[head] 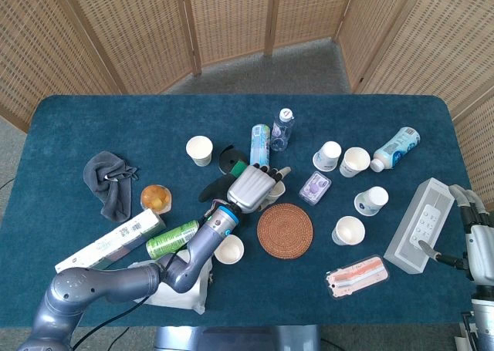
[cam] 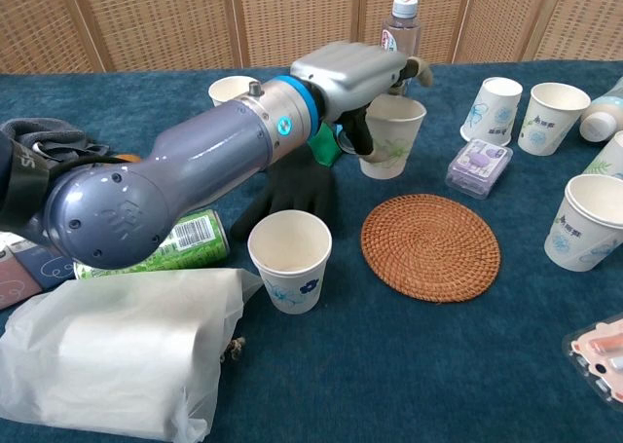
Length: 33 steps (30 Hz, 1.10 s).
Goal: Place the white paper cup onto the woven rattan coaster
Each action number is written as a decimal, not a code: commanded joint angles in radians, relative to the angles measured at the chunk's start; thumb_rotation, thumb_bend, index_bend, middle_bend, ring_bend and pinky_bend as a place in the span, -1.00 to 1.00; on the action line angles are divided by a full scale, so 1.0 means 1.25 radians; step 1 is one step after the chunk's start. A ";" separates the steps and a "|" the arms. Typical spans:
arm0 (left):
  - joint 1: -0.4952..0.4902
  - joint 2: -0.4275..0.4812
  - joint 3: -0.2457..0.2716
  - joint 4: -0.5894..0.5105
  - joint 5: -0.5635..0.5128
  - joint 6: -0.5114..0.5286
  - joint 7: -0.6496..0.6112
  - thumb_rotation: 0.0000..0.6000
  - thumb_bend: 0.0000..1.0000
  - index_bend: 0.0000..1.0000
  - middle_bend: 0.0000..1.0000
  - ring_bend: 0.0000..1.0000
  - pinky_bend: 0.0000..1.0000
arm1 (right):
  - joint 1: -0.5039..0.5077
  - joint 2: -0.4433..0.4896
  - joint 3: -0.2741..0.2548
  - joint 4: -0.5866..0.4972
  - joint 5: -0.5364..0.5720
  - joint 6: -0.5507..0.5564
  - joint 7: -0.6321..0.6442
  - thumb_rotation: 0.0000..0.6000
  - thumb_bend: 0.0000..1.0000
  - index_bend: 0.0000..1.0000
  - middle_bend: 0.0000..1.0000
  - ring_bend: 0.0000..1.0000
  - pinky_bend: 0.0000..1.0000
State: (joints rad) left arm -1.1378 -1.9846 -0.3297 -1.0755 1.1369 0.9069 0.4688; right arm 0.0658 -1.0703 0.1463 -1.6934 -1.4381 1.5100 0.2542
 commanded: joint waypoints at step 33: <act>-0.024 0.016 0.058 -0.168 -0.056 -0.039 0.129 1.00 -0.37 -0.75 -0.14 -0.27 -0.09 | -0.001 0.000 -0.001 -0.002 -0.001 0.002 -0.003 1.00 -0.71 -1.00 -1.00 -1.00 -0.66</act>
State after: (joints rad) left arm -1.1652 -1.9624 -0.2584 -1.2898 1.0741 0.8621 0.6243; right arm 0.0640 -1.0708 0.1452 -1.6961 -1.4389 1.5122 0.2506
